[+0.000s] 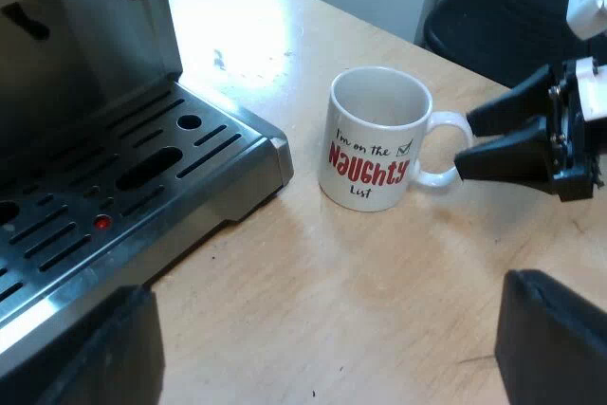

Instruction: Place mug into machine

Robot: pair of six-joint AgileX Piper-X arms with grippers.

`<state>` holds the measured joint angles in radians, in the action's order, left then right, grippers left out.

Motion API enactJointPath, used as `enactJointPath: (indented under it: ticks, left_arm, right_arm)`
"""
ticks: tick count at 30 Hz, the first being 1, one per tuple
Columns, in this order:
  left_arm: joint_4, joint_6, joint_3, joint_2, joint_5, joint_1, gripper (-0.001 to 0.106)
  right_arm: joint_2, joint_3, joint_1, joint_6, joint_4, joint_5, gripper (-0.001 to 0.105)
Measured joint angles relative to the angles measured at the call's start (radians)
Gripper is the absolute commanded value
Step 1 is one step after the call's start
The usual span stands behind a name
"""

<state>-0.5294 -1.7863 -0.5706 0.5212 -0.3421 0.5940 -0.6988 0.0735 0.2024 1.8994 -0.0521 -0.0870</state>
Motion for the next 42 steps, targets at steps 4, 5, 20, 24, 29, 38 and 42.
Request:
enactJointPath:
  ticks: [4,5,20,24,29,38,42]
  left_arm:
    - [0.0,0.0,0.0,0.011,0.0,0.0,0.073]
    - [0.0,0.0,0.0,0.014,0.0,0.0,0.073]
    - [-0.007,0.0,0.0,0.034,0.0,0.0,0.073]
    - [-0.007,0.0,0.0,0.034,0.0,0.0,0.073]
    - [-0.007,0.0,0.0,0.034,0.0,0.0,0.073]
    - [-0.007,0.0,0.0,0.034,0.0,0.0,0.073]
    - [-0.007,0.0,0.0,0.034,0.0,0.0,0.073]
  right_arm:
    - [-0.08,0.0,0.0,0.0,0.071,0.0,0.059]
    - [-0.094,0.0,0.0,0.0,0.078,0.0,0.059]
    - [-0.35,0.0,0.0,0.09,0.323,-0.104,0.059]
    - [-0.383,0.0,0.0,0.093,0.377,-0.104,0.047]
    - [-0.397,0.002,0.0,0.094,0.386,-0.104,0.026]
    - [-0.397,0.002,0.0,0.096,0.389,-0.104,0.0]
    - [-0.397,0.002,0.0,0.096,0.404,-0.108,0.0]
